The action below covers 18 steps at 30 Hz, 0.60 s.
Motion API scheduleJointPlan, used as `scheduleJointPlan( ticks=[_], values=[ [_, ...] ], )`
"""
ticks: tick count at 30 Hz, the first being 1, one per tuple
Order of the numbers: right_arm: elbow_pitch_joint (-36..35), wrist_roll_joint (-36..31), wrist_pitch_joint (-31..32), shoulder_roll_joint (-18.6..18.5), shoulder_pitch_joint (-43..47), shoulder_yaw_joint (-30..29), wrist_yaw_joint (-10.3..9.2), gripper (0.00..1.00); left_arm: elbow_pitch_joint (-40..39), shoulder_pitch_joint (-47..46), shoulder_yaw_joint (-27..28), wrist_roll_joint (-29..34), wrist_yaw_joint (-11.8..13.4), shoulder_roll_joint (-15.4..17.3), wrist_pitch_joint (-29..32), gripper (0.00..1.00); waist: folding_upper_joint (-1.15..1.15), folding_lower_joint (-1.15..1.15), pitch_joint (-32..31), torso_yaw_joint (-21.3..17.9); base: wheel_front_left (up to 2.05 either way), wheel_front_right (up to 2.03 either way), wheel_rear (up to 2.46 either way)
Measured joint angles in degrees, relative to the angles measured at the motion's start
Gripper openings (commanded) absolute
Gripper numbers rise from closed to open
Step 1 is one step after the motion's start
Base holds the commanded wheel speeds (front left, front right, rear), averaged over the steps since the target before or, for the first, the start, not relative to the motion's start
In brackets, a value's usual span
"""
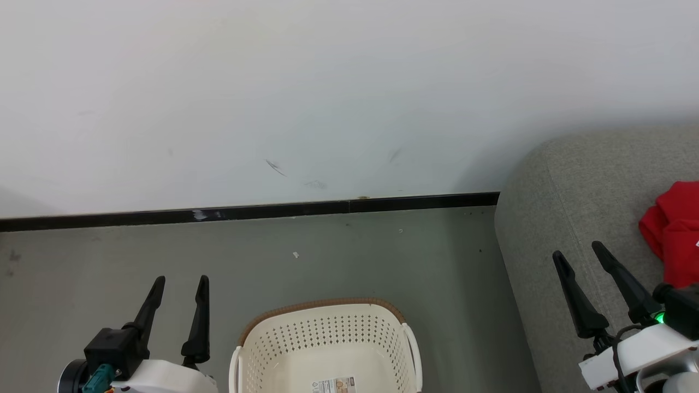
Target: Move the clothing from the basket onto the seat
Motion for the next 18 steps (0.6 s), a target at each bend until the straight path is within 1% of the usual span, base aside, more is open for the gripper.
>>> scheduleJointPlan(
  ticks=[3, 4, 10, 18],
  values=[
    [-0.1, 0.0, 0.0, 0.1, 0.0, 0.0, 0.0, 1.0, 0.2, 0.3, 0.2, 0.1, -0.1, -0.1, 0.0, 1.0, 0.0, 0.0, 0.0, 0.0, 0.0, 0.0, 0.0],
    [0.2, 0.0, 0.1, 0.3, 0.0, 0.1, -0.03, 0.0, 0.5, 0.3, 0.1, 0.0, -0.2, -0.3, 0.1, 0.0, 0.0, 0.0, 0.0, 0.0, 0.0, 0.0, 0.0],
    [3.4, 0.1, 0.1, 3.2, 2.6, 1.4, -0.03, 0.0, 3.7, 2.6, -1.0, -0.3, -0.2, -2.4, 0.1, 0.0, 0.0, 0.0, 0.0, 0.0, 0.0, 0.0, 0.0],
    [3.2, 4.7, 0.2, 3.8, 3.0, 1.6, -0.03, 0.0, 3.8, 2.7, 0.0, -5.0, -1.1, -2.7, 1.2, 0.0, 0.0, 0.0, 0.0, -0.1, 0.0, 0.0, 0.0]
  ],
)
